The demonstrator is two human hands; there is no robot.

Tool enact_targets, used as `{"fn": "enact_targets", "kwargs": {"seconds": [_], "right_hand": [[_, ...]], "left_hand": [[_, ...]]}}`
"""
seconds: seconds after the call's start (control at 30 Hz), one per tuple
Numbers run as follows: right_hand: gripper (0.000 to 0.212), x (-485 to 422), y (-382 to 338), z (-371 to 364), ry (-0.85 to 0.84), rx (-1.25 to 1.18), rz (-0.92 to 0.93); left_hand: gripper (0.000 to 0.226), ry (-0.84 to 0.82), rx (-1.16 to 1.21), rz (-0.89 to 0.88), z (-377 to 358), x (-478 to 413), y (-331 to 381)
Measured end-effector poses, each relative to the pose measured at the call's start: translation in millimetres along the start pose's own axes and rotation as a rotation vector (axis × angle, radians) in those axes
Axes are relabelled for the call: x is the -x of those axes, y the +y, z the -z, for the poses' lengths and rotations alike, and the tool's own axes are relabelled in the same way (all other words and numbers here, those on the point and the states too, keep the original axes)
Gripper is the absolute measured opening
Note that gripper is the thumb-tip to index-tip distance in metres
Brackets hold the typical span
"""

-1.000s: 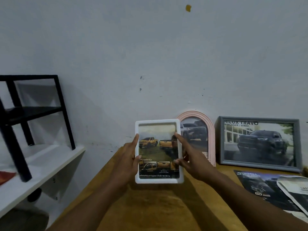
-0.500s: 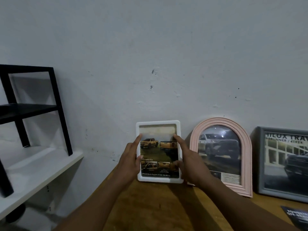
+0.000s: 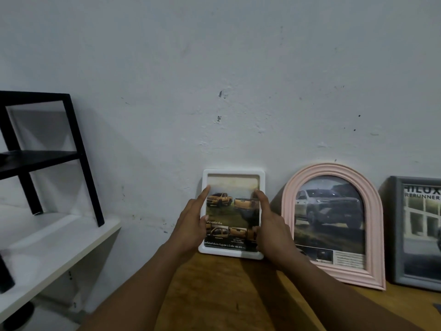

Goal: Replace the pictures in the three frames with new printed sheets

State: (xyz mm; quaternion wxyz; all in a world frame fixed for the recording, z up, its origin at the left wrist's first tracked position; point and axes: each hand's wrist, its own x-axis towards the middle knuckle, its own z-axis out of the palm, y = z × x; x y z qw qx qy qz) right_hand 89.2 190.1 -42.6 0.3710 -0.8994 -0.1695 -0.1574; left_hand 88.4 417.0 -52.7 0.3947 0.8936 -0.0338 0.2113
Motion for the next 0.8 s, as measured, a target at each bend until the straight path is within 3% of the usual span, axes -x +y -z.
{"fn": "enact_targets", "kwargs": {"seconds": [0.17,0.33,0.47,0.63,0.8], "right_hand": [[0.095,-0.5,-2.9,0.6,-0.003,-0.036,-0.010],[0.105,-0.9,-7.3,2.9,-0.067,-0.011,-0.057],[0.100,3.7,-16.3,11.5,-0.075,0.004,-0.082],[0.087,15.7,-29.2,35.8,0.052,0.057,-0.047],[0.060,45.6,-46.6,85.7,-0.087,0.150,-0.053]], "left_hand": [[0.085,-0.055,0.082,0.062,1.2,-0.4,6.4],[0.081,-0.050,0.223,0.087,0.9,8.2,15.9],[0.073,0.011,0.078,0.042,4.8,18.3,27.5],[0.079,-0.028,-0.186,0.019,17.7,38.0,53.2],[0.083,-0.074,-0.273,-0.043,19.9,68.8,99.4]]}}
